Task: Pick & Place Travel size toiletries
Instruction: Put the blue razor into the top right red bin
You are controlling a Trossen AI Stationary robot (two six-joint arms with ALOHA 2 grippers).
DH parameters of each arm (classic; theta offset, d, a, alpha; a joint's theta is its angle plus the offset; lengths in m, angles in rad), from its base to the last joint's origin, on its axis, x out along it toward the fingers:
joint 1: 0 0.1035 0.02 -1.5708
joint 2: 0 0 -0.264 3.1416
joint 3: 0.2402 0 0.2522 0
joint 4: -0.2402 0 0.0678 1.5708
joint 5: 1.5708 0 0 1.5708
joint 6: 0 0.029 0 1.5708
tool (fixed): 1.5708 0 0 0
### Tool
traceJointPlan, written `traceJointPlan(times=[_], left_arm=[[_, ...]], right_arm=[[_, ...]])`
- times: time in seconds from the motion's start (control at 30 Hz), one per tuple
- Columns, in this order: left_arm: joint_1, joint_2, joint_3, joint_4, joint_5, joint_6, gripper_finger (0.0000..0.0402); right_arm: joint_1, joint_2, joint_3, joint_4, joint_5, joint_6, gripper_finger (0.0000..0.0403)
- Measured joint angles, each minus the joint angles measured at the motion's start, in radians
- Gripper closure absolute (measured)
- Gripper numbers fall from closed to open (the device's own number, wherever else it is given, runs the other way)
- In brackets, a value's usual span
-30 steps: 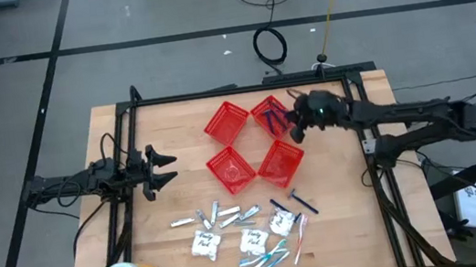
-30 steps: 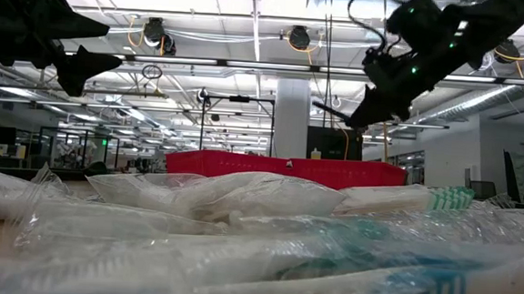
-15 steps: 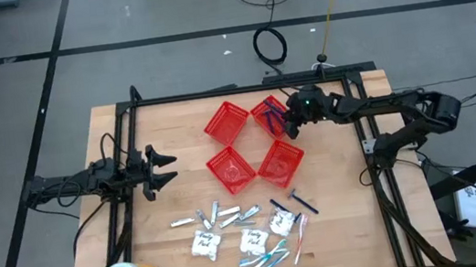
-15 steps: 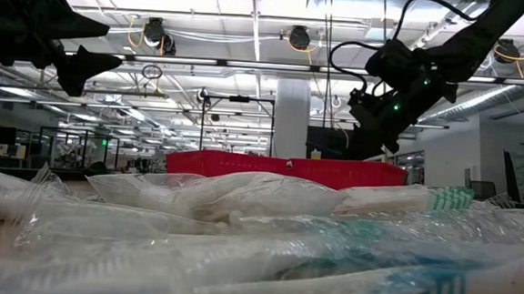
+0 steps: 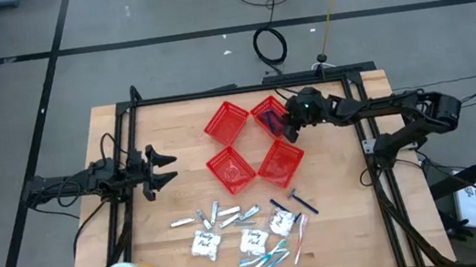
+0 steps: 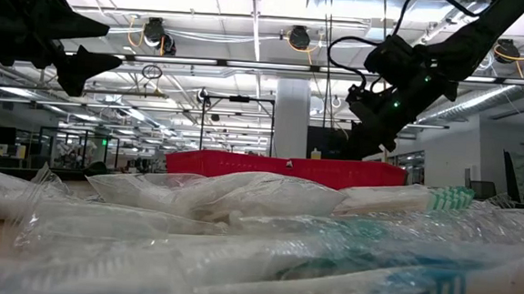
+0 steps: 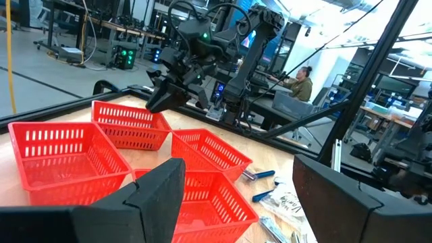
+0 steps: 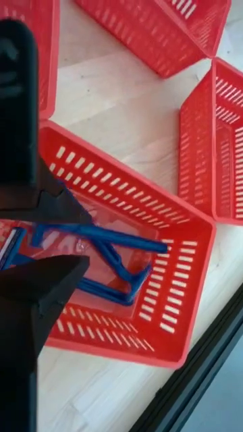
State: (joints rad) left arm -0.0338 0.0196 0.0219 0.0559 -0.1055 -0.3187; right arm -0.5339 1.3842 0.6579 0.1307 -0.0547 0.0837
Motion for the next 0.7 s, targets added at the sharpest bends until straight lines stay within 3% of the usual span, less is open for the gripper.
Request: traceJointPlan(times=[0.23,0.37,0.5,0.7], left_arm=[[0.000,0.000,0.000,0.000,0.000,0.000,0.0131],[0.000,0.000,0.000,0.000,0.000,0.000,0.0131],[0.000,0.000,0.000,0.000,0.000,0.000,0.0131],[0.000,0.000,0.000,0.000,0.000,0.000,0.0131]], right_arm=[[0.005,-0.024,-0.001,-0.008,-0.003,-0.018,0.0278],[0.087,-0.107,-0.001,-0.062,0.000,-0.089,0.0267],[0.261,-0.206,-0.001,-0.134,0.032,-0.087,0.0273],[0.661,-0.249,0.000,-0.272,0.260,0.007,0.0269]])
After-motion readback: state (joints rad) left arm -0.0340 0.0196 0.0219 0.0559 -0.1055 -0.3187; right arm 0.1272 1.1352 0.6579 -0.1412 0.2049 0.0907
